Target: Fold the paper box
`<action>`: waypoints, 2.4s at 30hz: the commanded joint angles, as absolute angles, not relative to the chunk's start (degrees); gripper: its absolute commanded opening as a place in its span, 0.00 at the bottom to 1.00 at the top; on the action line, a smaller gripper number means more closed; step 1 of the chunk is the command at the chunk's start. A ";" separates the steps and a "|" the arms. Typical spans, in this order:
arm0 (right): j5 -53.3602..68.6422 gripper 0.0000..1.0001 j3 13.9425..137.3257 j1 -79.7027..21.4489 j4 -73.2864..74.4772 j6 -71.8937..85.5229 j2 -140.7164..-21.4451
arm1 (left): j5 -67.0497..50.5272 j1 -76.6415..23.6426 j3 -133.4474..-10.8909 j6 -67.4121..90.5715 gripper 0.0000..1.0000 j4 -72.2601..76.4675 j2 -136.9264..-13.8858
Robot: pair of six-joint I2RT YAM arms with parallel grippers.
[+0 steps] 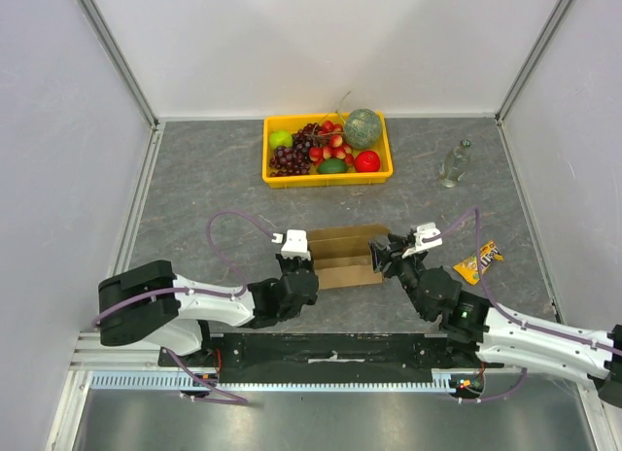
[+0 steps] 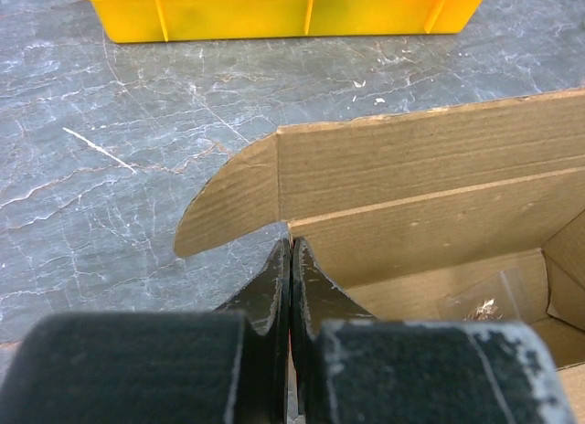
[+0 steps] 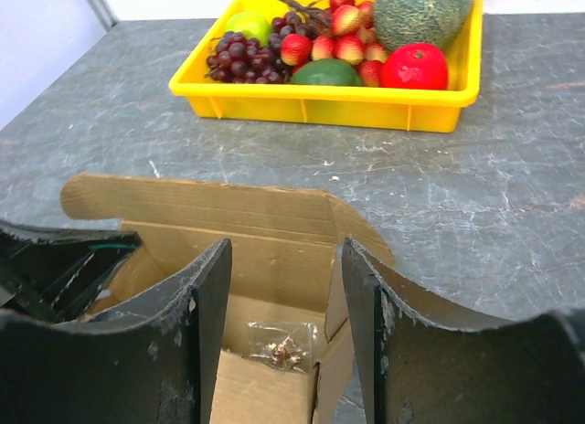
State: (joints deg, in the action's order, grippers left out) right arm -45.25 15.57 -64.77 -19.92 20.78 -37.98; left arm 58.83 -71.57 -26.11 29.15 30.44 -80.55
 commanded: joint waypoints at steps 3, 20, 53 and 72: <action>-34.38 0.60 22.49 -65.21 -5.91 14.78 -32.17 | 67.76 -75.14 -25.75 29.71 0.02 33.39 -83.58; -9.42 0.69 45.87 -65.13 26.88 -4.30 -50.62 | 71.98 -82.79 -24.43 23.38 0.02 38.23 -83.67; -4.75 0.65 53.26 -63.02 25.49 -20.39 -61.61 | 74.36 -86.75 -21.01 23.12 0.02 38.23 -80.68; 2.19 0.41 53.35 -58.80 23.29 -20.22 -65.83 | 76.55 -87.63 -20.13 24.78 0.02 37.79 -80.33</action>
State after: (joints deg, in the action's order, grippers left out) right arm -0.56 50.72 -59.02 25.63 -20.18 -65.28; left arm 72.31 -87.05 -21.19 24.05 38.35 -80.84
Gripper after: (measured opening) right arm 0.450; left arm 0.025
